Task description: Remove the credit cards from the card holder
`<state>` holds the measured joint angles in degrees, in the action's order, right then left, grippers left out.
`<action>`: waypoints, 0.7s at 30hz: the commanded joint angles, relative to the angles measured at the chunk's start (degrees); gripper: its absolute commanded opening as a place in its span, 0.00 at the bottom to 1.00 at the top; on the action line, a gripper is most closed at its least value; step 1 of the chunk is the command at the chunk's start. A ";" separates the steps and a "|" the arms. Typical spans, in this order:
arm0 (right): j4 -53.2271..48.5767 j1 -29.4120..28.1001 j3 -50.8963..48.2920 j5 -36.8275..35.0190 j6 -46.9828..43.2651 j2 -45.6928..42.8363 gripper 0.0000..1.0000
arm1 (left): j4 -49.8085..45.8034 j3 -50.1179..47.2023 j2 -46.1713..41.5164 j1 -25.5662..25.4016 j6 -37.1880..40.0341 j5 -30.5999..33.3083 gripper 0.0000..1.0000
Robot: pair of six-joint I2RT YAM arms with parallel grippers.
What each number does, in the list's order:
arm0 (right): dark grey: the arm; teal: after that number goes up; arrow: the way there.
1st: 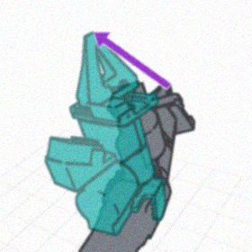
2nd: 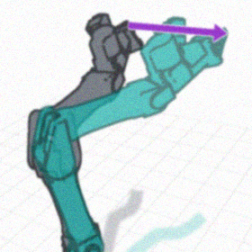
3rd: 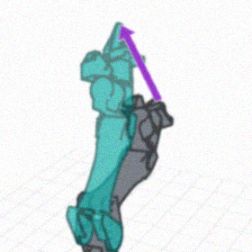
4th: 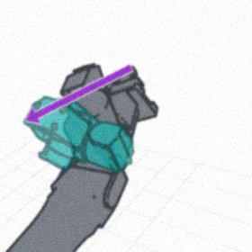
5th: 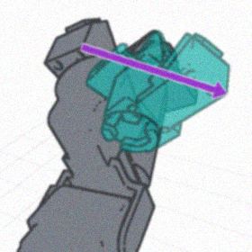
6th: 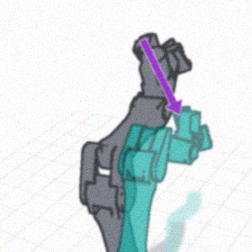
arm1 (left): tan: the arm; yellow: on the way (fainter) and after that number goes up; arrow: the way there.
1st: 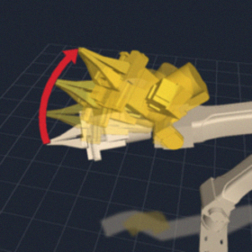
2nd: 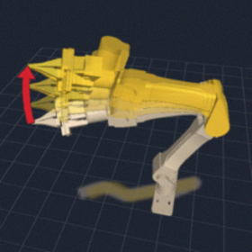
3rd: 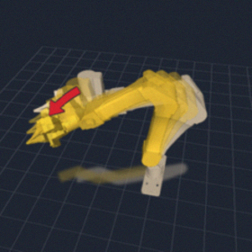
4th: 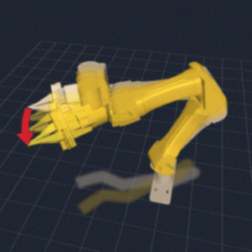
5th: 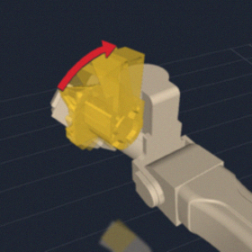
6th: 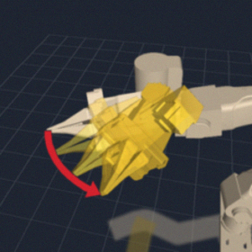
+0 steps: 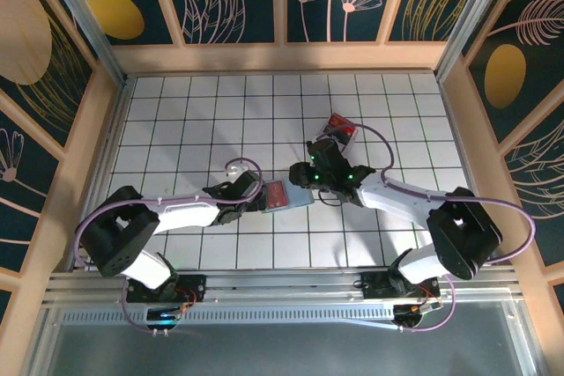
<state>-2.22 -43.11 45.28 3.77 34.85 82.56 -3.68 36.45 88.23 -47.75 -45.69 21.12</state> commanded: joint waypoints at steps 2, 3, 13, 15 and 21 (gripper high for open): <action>1.60 0.05 1.21 5.30 1.17 2.65 0.37 | -1.20 1.26 1.35 0.09 -1.33 -0.06 0.99; 1.90 0.05 1.24 6.10 1.39 3.67 0.37 | -1.09 1.26 1.71 0.03 -1.25 -0.07 0.99; 6.68 -0.28 1.71 12.58 3.93 11.73 0.31 | -1.50 1.08 3.57 1.49 -0.42 0.98 0.99; 7.94 -0.31 1.66 13.14 4.58 12.49 0.30 | -1.68 1.26 3.79 1.82 -0.13 1.29 0.99; 8.92 -0.13 1.91 13.48 5.60 14.49 0.25 | -1.33 1.34 4.06 2.73 0.53 1.65 0.99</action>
<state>4.69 -43.18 45.74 16.14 39.27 95.77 -4.19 37.52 90.06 -46.81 -45.93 21.82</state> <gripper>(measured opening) 0.255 0.988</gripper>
